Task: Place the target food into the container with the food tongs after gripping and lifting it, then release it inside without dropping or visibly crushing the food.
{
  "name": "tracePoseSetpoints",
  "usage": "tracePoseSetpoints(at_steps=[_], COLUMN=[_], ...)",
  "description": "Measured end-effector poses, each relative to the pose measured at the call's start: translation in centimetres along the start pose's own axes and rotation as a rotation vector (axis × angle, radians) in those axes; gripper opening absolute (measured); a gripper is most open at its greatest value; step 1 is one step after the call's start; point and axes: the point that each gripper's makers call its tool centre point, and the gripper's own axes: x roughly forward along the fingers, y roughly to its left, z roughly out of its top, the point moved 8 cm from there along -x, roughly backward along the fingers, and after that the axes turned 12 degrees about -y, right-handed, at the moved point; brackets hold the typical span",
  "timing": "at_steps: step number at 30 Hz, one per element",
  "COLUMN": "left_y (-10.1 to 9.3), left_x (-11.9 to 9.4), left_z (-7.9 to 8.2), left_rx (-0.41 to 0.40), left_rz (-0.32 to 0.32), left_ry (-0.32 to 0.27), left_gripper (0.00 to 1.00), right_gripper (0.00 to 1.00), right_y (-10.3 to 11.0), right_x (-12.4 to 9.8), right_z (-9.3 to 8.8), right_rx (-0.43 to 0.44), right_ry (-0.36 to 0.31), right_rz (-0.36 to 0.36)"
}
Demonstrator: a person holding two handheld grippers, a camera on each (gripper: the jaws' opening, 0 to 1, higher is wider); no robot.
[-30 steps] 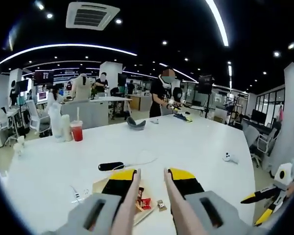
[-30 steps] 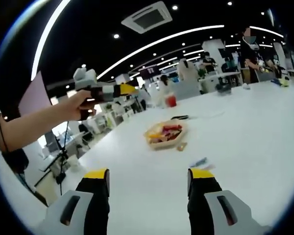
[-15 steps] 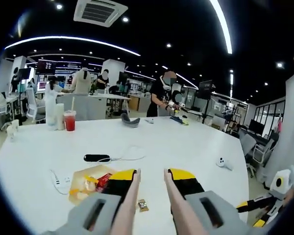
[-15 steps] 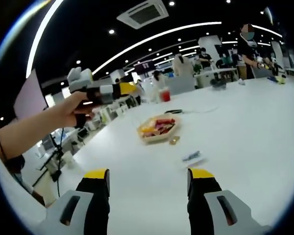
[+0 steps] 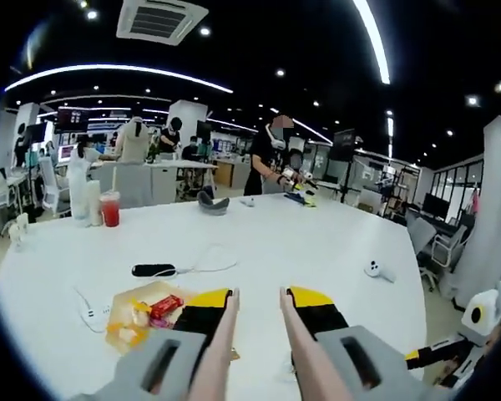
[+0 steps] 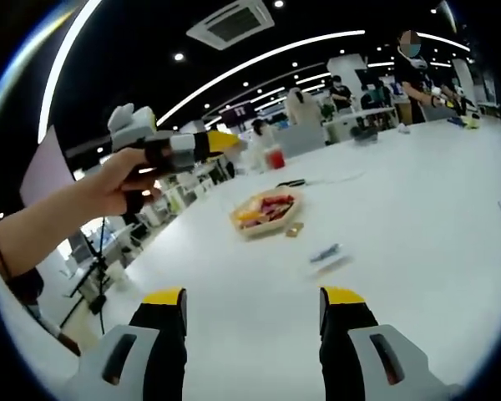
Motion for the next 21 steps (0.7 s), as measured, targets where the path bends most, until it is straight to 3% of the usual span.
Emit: tracePoseSetpoints(at_steps=[7,9,11,13,17,19,21], left_y=[-0.5,-0.9,-1.5,-2.2,-2.7,-2.7,-2.7], left_x=[-0.2,-0.4,-0.4,-0.5,-0.8,-1.4,-1.7], left_z=[-0.6,-0.9,-1.3,-2.0,-3.2,-3.0,-3.3], left_rx=[-0.063,-0.018,0.002,0.050,0.059,-0.038,-0.037], left_rz=[0.024,0.029,0.018,0.019,0.052,0.125,0.124], left_ry=[-0.011,-0.040,-0.037,-0.023,-0.008,-0.033,-0.040], left_gripper=[0.24,0.24,0.24,0.24,0.24,0.25,0.25], right_gripper=[0.67,0.67,0.68,0.68,0.67,0.67,0.67], right_y=[0.0,-0.1,-0.2,-0.4,-0.4,0.2,0.7], right_x=[-0.5,-0.9,-1.4,-2.0,-2.5,-2.1,-1.6], right_z=[0.6,0.5,0.8,0.8,0.6,0.6,0.9], right_rx=[-0.026,-0.025,0.039,0.026,0.042,0.002,-0.028], right_ry=[-0.043,-0.043,-0.081,-0.086,-0.103,-0.100,-0.106], right_rz=[-0.013,-0.023,-0.051,-0.064,-0.081,-0.048,-0.033])
